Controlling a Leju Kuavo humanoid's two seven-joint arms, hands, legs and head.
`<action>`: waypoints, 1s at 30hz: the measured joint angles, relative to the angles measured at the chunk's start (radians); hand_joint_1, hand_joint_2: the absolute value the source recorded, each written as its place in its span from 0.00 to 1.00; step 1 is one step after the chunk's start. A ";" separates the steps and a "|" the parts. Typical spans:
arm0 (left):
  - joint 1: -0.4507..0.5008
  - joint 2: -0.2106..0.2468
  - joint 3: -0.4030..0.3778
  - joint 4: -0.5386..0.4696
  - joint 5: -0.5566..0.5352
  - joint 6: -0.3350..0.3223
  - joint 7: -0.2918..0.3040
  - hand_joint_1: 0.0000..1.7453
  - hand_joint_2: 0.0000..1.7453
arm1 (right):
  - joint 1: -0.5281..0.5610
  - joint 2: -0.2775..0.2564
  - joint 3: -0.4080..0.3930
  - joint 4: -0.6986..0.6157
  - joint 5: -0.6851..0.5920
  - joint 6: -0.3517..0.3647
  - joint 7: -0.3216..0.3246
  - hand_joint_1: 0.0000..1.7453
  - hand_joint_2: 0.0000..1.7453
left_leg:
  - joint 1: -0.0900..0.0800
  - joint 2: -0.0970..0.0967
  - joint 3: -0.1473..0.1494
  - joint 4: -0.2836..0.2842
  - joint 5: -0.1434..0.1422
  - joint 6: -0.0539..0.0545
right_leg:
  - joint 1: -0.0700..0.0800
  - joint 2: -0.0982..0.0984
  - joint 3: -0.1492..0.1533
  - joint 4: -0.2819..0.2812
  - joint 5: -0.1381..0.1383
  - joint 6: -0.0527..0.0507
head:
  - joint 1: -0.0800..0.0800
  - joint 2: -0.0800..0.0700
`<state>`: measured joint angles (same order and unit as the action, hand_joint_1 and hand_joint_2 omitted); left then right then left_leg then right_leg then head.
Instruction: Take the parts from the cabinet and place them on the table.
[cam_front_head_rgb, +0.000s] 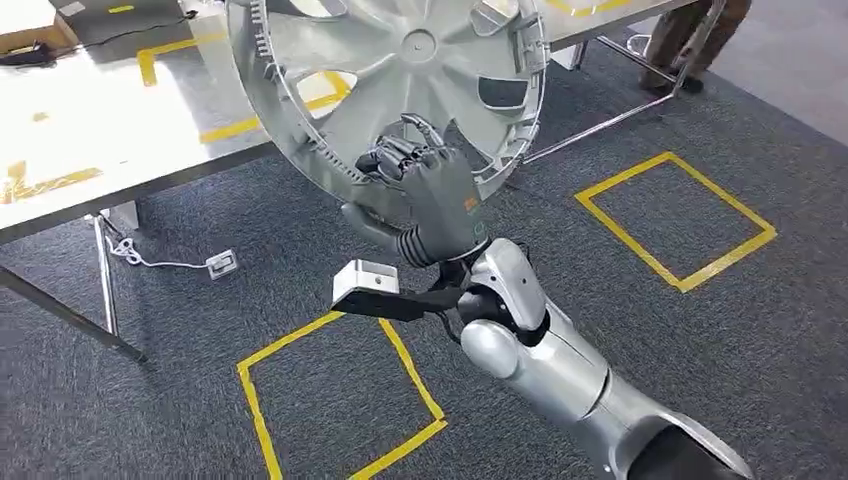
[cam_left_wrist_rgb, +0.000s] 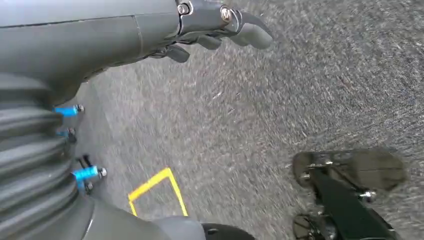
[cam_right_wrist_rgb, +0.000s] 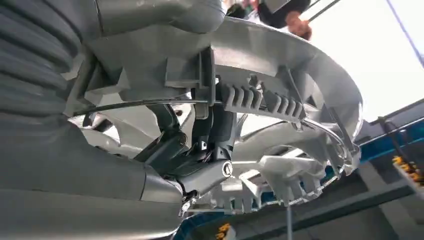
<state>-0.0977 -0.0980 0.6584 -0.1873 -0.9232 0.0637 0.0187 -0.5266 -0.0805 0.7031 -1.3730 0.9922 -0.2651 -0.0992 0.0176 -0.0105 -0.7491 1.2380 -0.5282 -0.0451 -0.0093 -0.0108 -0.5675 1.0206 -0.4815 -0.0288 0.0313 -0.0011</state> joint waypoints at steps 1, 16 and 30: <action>0.000 0.000 0.000 0.000 0.001 0.000 0.001 0.00 1.00 | -0.001 0.000 0.002 0.004 -0.004 0.000 -0.001 1.00 1.00 | 0.000 0.002 -0.024 0.060 -0.020 -0.003 | 0.000 -0.015 0.000 0.000 -0.001 -0.001 | 0.000 0.000; -0.010 0.003 0.012 0.000 0.002 0.001 0.019 0.00 1.00 | -0.011 -0.010 0.008 0.018 -0.023 -0.024 -0.005 1.00 1.00 | -0.003 -0.023 0.113 -0.201 0.095 0.062 | 0.001 0.004 -0.123 0.282 -0.156 0.054 | 0.011 0.000; -0.008 0.006 0.018 0.002 0.000 -0.001 0.029 0.00 1.00 | -0.013 -0.002 0.008 0.019 -0.017 -0.045 0.008 1.00 1.00 | -0.005 -0.076 0.108 -0.213 0.114 0.037 | 0.005 0.035 -0.021 0.014 0.002 0.026 | 0.013 0.000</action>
<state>-0.1060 -0.0919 0.6767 -0.1854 -0.9236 0.0629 0.0481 -0.5393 -0.0824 0.7115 -1.3535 0.9754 -0.3097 -0.0916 0.0128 -0.0868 -0.6414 1.0253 -0.4138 -0.0076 -0.0041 0.0244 -0.5888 1.0346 -0.4793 -0.0027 0.0439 -0.0011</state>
